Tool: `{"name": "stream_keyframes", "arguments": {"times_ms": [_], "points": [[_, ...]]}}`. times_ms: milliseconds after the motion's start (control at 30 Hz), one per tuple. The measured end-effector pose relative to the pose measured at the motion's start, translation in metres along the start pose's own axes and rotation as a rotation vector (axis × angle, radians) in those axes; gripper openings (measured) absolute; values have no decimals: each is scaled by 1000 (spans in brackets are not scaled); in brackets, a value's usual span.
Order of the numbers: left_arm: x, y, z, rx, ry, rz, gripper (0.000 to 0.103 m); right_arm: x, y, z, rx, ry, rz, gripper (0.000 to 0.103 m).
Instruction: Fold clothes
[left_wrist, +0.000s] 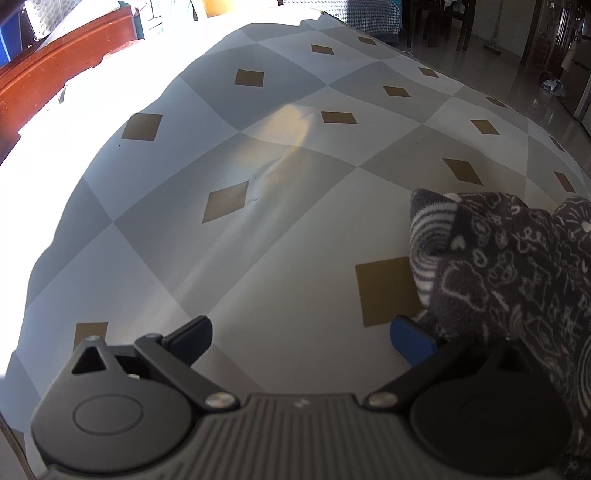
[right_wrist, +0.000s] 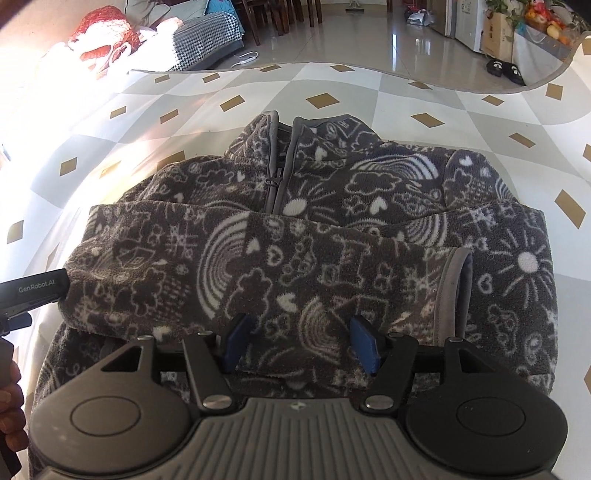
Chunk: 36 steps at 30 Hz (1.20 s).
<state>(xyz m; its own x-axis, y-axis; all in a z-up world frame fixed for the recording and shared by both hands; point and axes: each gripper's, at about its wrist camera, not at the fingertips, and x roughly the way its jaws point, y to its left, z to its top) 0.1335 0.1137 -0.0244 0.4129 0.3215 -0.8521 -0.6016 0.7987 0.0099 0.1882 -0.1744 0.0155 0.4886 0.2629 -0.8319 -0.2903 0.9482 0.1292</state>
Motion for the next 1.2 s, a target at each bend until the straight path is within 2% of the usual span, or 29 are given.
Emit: {"name": "stream_keyframes", "arguments": {"times_ms": [67, 167, 300, 500, 900, 1133, 1200], "points": [[-4, 3, 3, -26, -6, 2, 103, 0, 0, 0, -3, 2, 0, 62], [-19, 5, 10, -38, -75, 25, 103, 1, 1, 0, -6, 3, -1, 63], [-32, 5, 18, -73, -111, -62, 103, 2, 3, 0, -16, 2, -6, 65], [-22, -14, 13, -6, -78, -147, 103, 3, 6, -1, -29, -1, -18, 68], [-4, -46, -10, 184, -160, -89, 103, 4, 12, -4, -56, -13, -27, 75], [9, -42, -7, 146, -125, -134, 103, 6, 15, -6, -74, -26, -35, 79], [9, -44, -7, 154, -131, -127, 103, 6, 16, -7, -77, -30, -37, 80]]}}
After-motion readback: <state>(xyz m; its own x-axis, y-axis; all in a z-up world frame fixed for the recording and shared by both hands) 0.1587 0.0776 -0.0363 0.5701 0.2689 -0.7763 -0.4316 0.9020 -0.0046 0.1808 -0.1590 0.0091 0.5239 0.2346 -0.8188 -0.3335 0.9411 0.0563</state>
